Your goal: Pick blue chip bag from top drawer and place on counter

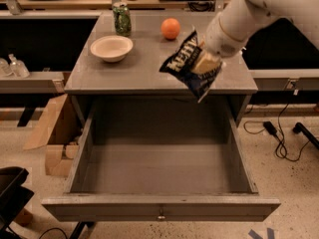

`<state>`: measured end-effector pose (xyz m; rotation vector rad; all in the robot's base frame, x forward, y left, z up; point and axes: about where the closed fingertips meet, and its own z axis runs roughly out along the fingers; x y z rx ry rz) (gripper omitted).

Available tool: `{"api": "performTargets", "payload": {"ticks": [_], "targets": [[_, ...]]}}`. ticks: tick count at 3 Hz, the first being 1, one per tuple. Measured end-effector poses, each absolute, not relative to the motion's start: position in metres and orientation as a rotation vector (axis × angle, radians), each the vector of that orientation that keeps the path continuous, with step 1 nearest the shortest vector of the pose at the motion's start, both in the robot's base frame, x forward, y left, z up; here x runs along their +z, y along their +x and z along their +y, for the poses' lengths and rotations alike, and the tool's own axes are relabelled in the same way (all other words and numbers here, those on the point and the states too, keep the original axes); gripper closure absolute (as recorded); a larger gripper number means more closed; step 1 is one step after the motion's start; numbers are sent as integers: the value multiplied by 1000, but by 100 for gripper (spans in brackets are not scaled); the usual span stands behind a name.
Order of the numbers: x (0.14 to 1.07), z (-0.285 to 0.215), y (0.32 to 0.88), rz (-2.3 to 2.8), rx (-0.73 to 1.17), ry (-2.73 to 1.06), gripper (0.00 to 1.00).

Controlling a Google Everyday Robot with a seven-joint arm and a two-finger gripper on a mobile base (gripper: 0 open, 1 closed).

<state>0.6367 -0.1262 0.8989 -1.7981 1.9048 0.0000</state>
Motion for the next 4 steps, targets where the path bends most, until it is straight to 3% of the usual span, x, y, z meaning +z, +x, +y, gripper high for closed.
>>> {"api": "performTargets", "payload": {"ticks": [2, 3, 4], "targets": [[938, -111, 739, 1906, -62, -1671, 100], [958, -130, 793, 1928, -140, -1484, 99], [935, -166, 807, 2019, -138, -1377, 77]]}}
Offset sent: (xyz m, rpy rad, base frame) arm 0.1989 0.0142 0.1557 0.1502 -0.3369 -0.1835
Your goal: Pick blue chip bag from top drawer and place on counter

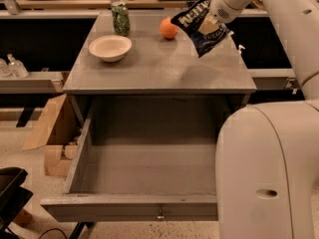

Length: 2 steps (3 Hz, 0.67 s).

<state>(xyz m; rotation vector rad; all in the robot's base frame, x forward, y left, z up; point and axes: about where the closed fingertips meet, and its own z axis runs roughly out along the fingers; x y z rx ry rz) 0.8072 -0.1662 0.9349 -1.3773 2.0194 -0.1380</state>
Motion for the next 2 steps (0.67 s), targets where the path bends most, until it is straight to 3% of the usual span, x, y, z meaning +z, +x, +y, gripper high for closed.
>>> {"api": "performTargets", "payload": {"ticks": [2], "targets": [[926, -163, 810, 2027, -128, -1385, 31]]}}
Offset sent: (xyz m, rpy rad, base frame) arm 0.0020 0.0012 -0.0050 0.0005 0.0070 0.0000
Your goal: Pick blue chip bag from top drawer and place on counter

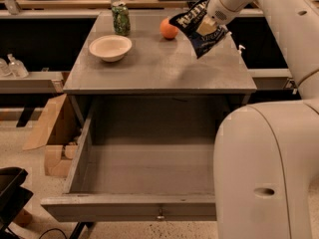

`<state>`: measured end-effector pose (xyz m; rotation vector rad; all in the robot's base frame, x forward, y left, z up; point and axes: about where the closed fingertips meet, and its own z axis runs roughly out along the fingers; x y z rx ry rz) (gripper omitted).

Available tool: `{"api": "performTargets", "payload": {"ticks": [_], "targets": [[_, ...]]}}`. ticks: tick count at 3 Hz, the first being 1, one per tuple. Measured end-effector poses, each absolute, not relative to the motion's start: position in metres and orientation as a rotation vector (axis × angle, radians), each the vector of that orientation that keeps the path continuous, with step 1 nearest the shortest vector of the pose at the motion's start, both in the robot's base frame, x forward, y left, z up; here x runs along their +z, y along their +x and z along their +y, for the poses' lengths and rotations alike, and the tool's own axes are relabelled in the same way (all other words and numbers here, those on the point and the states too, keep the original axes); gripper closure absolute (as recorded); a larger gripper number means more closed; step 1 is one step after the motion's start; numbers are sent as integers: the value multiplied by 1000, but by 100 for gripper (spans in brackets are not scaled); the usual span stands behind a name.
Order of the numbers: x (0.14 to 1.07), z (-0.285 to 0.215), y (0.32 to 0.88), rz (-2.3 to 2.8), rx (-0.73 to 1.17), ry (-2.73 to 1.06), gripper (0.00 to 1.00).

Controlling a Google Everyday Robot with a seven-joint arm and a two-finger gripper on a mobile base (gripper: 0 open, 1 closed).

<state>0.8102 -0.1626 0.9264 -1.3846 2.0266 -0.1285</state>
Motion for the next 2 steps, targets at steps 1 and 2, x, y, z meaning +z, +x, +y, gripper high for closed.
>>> {"api": "performTargets", "payload": {"ticks": [1, 2], "targets": [[922, -161, 811, 2029, -124, -1389, 7], [920, -160, 812, 2031, -121, -1392, 0]]}}
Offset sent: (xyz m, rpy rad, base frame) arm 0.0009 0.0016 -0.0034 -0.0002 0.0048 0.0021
